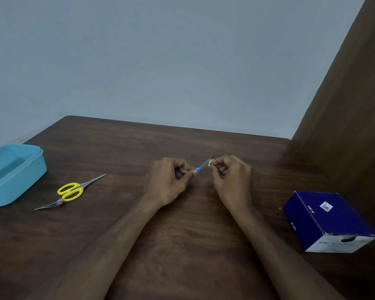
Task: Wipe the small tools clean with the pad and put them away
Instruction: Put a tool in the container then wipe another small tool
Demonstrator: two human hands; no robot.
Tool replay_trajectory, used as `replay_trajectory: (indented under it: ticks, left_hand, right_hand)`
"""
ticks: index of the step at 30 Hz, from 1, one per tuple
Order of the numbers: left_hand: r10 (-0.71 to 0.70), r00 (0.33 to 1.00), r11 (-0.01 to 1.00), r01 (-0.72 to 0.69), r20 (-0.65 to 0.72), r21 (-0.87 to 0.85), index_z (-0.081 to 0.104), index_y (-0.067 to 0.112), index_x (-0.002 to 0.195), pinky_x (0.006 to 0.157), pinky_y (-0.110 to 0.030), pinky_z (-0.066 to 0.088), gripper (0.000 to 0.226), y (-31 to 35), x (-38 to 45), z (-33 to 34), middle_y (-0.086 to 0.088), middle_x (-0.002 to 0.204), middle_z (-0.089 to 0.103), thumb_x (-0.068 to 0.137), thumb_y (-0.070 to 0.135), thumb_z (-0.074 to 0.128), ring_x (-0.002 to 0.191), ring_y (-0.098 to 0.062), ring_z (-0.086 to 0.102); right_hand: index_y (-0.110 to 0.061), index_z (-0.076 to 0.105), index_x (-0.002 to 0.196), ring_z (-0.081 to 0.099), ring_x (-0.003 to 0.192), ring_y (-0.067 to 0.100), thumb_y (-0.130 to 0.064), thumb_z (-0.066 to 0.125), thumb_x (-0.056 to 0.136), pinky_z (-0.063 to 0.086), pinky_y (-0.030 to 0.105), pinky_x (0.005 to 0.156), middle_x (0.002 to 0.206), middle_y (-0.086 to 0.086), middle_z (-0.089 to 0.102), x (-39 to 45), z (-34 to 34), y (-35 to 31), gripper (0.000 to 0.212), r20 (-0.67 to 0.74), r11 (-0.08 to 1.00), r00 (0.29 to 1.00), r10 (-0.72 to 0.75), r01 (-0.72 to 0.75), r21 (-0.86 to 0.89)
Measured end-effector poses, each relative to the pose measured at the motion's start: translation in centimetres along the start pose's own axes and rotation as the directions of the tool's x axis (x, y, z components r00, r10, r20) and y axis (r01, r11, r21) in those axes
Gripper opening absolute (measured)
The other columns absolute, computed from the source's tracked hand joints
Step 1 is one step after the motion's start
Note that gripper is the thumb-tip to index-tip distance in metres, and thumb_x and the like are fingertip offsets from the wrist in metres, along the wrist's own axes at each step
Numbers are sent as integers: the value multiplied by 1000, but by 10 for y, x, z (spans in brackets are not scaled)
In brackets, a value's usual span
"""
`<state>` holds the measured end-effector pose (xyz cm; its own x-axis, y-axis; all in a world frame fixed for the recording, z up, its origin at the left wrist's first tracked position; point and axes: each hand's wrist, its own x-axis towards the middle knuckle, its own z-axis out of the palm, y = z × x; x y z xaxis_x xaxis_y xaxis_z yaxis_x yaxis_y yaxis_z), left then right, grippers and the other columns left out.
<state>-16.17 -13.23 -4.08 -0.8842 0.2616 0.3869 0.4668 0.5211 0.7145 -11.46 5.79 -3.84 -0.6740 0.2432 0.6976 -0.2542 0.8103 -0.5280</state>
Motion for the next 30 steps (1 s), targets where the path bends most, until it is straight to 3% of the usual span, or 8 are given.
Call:
replay_trajectory:
  ticks: [3, 6, 9, 14, 18, 22, 26, 30]
  left_hand:
    - [-25, 1000, 1000, 25, -16, -7, 80, 41, 83, 60, -23, 48, 8, 2, 0, 0, 27, 73, 73, 90, 44, 82, 65, 7, 64]
    - [-17, 1000, 1000, 17, -5, 3, 79, 42, 80, 60, -23, 46, 11, 3, 0, 0, 27, 73, 73, 90, 44, 82, 63, 8, 63]
    - [-12, 1000, 1000, 11, 9, 20, 80, 38, 83, 59, -23, 47, 9, 3, 0, -1, 27, 73, 73, 90, 44, 82, 66, 7, 65]
    - [-45, 999, 997, 46, -23, 54, 76, 44, 76, 58, -20, 39, 14, 6, 0, -2, 31, 72, 71, 89, 45, 83, 66, 10, 63]
    - [-55, 998, 996, 57, -19, 73, 79, 39, 81, 57, -20, 39, 10, 7, -1, -1, 29, 70, 71, 89, 45, 82, 65, 12, 62]
    - [-45, 999, 996, 44, 10, 82, 79, 37, 82, 58, -19, 39, 11, 8, -2, -3, 28, 71, 71, 90, 45, 82, 65, 9, 64]
    - [-67, 997, 993, 69, -24, 97, 79, 41, 81, 58, -20, 40, 11, 8, -3, -3, 33, 71, 70, 89, 48, 81, 67, 11, 64]
    - [-74, 997, 992, 76, -25, 98, 78, 39, 80, 59, -20, 41, 13, 8, -2, -2, 30, 71, 71, 89, 48, 80, 65, 9, 64]
  right_hand:
    - [-19, 76, 80, 59, 63, -8, -8, 82, 85, 50, 11, 64, 73, -15, 66, 1, -5, -2, 13, -42, 999, 999, 34, -35, -11]
    - [-16, 77, 87, 61, 68, -3, -8, 80, 88, 47, 9, 68, 79, -11, 67, 1, -11, -10, 9, -114, 998, 992, -47, 51, 28]
    - [-16, 75, 84, 61, 67, 4, -10, 81, 91, 53, 23, 65, 78, -7, 70, 0, -5, -9, 10, -34, 997, 997, -72, 73, 34]
    - [-19, 73, 74, 59, 58, 5, -9, 83, 83, 53, 28, 61, 67, -10, 64, -1, -1, -4, 17, 16, 999, 1000, -8, 9, -53]
    - [-16, 73, 79, 59, 64, 2, -8, 81, 86, 48, 16, 63, 72, -10, 64, -1, -9, -12, 13, -95, 999, 994, -46, 48, 15]
    - [-16, 76, 82, 55, 62, -3, -10, 82, 89, 42, 8, 64, 74, -11, 63, 0, -1, -8, 11, -16, 998, 998, -62, 62, -7]
    - [-17, 72, 70, 58, 56, 4, -15, 83, 86, 55, 29, 63, 62, -9, 64, -1, 1, -2, 19, 62, 997, 998, 14, -10, -78]
    - [-17, 73, 78, 59, 62, 6, -12, 82, 86, 49, 20, 62, 70, -8, 63, -1, -7, -10, 13, -57, 999, 998, -39, 39, 13]
